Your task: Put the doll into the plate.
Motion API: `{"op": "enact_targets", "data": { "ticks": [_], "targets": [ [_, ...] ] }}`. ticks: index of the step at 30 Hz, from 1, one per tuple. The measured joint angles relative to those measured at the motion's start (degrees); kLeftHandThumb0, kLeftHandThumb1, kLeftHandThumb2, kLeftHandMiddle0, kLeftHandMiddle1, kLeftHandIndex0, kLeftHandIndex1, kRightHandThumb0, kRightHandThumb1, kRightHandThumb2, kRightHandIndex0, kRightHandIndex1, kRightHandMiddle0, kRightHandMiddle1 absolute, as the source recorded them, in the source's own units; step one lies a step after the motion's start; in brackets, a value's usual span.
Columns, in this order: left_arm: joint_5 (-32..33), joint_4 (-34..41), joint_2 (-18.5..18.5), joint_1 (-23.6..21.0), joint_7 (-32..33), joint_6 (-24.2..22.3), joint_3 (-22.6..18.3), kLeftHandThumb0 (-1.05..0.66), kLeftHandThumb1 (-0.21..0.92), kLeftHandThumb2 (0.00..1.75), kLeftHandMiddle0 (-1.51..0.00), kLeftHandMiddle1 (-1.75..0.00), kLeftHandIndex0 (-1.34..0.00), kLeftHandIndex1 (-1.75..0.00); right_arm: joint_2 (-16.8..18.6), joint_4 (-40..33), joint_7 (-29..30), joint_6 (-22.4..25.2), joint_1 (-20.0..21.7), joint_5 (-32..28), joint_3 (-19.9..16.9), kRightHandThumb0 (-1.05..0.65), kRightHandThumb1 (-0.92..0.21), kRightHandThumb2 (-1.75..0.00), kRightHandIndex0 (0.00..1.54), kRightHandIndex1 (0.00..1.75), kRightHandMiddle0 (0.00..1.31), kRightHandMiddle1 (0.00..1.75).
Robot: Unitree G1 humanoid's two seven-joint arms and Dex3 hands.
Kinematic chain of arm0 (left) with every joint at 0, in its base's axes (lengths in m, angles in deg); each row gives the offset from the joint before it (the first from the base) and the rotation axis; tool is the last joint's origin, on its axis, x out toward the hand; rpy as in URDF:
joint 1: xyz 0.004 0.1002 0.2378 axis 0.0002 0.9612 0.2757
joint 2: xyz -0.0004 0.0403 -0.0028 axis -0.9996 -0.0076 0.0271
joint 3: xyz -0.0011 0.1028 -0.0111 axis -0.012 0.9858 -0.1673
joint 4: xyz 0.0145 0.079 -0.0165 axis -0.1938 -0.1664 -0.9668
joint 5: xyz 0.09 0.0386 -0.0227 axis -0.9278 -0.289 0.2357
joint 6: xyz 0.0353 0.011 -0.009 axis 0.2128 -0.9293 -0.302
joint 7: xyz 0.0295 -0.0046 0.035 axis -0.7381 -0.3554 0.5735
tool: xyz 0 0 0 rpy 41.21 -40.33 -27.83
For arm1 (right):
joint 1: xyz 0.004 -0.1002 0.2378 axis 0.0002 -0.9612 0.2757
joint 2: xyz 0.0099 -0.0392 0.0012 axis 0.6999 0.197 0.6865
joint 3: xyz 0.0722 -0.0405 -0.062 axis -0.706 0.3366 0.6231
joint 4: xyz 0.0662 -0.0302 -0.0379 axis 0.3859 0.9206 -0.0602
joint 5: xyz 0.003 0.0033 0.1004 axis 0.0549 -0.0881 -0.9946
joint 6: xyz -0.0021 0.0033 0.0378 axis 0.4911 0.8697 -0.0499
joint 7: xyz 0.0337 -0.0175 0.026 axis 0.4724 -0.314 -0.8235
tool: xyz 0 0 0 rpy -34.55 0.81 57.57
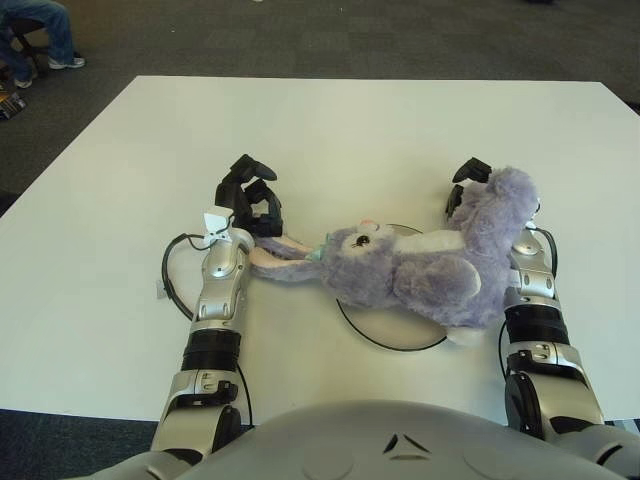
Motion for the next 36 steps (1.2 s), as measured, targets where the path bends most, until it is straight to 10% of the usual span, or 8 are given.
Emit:
{"op": "enact_targets", "data": {
  "ticks": [36],
  "targets": [
    [0.0, 1.7, 0.0, 0.6, 1.0, 1.6, -1.3, -0.01, -0.07, 1.75, -0.9, -1.75, -0.67, -1.72, 0.0, 0.3, 0.0, -0.4, 0.1, 0.0, 0.0, -0.01, 0.02, -1.7, 0.85, 1.75, 0.64, 1.75]
  ]
}}
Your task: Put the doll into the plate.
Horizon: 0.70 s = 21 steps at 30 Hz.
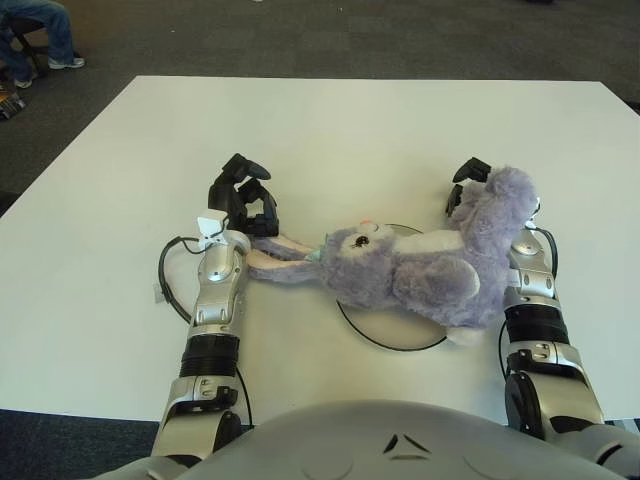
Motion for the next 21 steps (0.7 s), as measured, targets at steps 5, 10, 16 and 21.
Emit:
{"op": "enact_targets", "data": {
  "ticks": [5, 10, 16, 21],
  "targets": [
    [0.0, 0.0, 0.0, 0.0, 0.0, 0.0, 0.0, -0.01, -0.05, 1.73, -0.89, -1.75, -0.66, -1.73, 0.0, -0.1, 0.0, 0.2, 0.0, 0.0, 0.0, -0.01, 0.03, -1.71, 0.86, 1.75, 0.65, 1.75],
    [0.1, 0.1, 0.0, 0.0, 0.0, 0.0, -0.1, -0.01, -0.02, 1.71, -0.87, -1.74, -0.64, -1.74, 0.0, -0.1, 0.0, 0.3, 0.0, -0.1, -0.1, -0.01, 0.03, -1.72, 0.86, 1.75, 0.65, 1.75],
    [0.3, 0.1, 0.0, 0.0, 0.0, 0.0, -0.1, -0.01, -0.02, 1.7, -0.87, -1.75, -0.63, -1.75, 0.0, -0.1, 0.0, 0.3, 0.0, -0.3, -0.2, -0.01, 0.02, -1.71, 0.86, 1.75, 0.64, 1.75],
    [0.3, 0.1, -0.1, 0.0, 0.0, 0.0, -0.1, -0.01, -0.05, 1.74, -0.89, -1.75, -0.65, -1.75, 0.0, -0.1, 0.0, 0.3, 0.0, -0.3, -0.2, -0.01, 0.02, -1.71, 0.86, 1.75, 0.64, 1.75]
  ]
}}
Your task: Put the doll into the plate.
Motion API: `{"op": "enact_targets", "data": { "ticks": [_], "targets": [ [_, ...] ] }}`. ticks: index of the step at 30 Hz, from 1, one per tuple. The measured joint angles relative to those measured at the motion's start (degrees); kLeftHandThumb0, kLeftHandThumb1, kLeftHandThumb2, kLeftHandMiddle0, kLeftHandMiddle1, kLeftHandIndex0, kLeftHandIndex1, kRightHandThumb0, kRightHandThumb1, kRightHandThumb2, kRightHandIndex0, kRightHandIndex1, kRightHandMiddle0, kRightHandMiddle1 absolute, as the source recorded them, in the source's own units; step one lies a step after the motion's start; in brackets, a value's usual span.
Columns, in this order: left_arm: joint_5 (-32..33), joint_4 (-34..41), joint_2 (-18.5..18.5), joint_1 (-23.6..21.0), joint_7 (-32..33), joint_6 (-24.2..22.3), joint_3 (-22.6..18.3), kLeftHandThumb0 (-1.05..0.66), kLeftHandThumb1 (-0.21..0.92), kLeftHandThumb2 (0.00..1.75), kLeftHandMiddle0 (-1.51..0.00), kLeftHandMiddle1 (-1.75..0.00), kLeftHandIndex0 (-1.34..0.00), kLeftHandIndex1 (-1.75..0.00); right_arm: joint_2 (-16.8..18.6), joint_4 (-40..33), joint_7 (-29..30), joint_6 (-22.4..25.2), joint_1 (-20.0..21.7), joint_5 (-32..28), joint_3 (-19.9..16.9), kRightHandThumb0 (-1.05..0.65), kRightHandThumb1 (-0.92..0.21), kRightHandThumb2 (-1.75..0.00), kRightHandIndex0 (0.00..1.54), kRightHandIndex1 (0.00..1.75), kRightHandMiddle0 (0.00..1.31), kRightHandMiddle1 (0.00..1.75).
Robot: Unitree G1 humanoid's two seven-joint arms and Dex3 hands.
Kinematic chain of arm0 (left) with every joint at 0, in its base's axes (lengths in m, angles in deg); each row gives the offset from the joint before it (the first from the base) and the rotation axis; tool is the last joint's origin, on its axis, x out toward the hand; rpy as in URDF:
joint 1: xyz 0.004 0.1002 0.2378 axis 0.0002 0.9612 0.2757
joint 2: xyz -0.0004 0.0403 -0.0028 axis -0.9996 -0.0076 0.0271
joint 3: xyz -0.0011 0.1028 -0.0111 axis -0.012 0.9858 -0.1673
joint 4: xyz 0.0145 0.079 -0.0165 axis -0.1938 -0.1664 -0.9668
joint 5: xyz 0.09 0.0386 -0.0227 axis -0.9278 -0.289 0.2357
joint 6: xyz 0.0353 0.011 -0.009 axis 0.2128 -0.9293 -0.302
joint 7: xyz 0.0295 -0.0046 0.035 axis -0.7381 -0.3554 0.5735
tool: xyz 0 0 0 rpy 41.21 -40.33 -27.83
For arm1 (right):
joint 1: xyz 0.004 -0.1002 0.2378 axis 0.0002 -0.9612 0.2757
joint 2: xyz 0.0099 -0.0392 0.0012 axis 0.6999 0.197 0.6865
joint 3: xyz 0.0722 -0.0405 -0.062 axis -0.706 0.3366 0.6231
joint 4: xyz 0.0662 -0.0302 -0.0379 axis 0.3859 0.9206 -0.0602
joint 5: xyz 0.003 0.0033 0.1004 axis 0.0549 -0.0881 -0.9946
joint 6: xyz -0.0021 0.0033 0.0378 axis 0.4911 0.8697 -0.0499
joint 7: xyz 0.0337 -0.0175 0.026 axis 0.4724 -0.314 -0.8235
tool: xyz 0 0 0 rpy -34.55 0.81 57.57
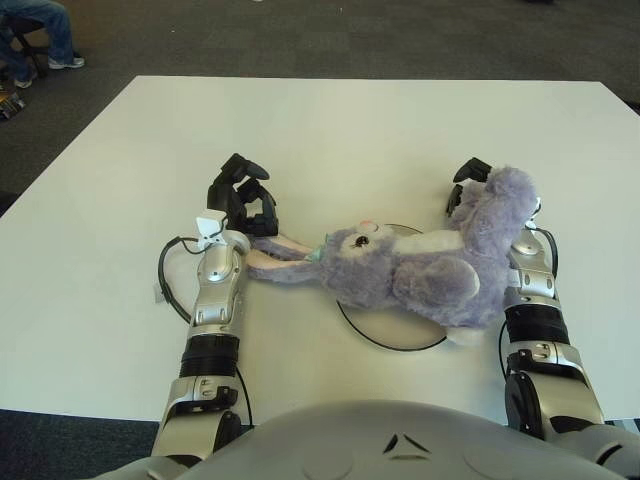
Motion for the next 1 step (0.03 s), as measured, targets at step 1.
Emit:
{"op": "enact_targets", "data": {
  "ticks": [1],
  "targets": [
    [0.0, 0.0, 0.0, 0.0, 0.0, 0.0, 0.0, -0.01, -0.05, 1.74, -0.89, -1.75, -0.65, -1.75, 0.0, 0.0, 0.0, 0.0, 0.0, 0.0, 0.0, -0.01, 0.02, -1.71, 0.86, 1.75, 0.64, 1.75]
  ]
}}
